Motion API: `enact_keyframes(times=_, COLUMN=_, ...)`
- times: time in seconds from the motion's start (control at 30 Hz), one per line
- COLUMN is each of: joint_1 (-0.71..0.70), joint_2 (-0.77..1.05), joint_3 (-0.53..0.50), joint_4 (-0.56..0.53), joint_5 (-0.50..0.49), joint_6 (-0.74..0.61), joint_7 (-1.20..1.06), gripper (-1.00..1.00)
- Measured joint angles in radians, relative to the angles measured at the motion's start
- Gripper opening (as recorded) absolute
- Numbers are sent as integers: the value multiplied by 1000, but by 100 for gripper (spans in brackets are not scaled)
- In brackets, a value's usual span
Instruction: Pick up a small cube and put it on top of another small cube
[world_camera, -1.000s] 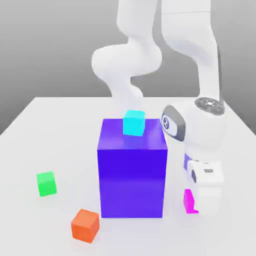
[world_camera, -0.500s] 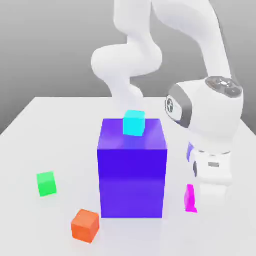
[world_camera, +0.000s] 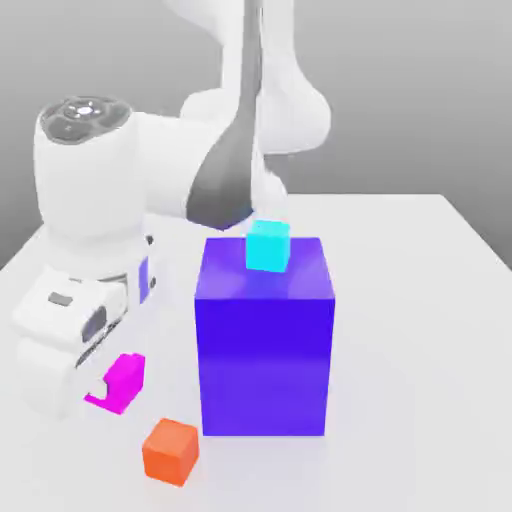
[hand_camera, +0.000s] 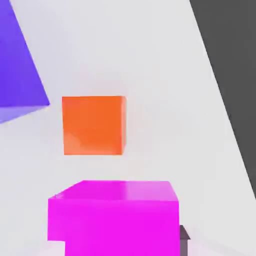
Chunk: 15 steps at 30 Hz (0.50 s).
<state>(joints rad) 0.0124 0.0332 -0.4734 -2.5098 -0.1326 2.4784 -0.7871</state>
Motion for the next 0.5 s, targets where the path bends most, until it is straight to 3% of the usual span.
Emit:
enact_keyframes(times=0.33, joint_1=-197, joint_2=-204, joint_3=-134, joint_4=-297, joint_5=-100, joint_6=169, joint_7=-366, gripper=-100)
enact_keyframes(times=0.5, joint_1=-163, joint_2=-139, joint_3=-156, joint_4=-318, joint_5=-4, joint_6=261, joint_7=-459, gripper=-100)
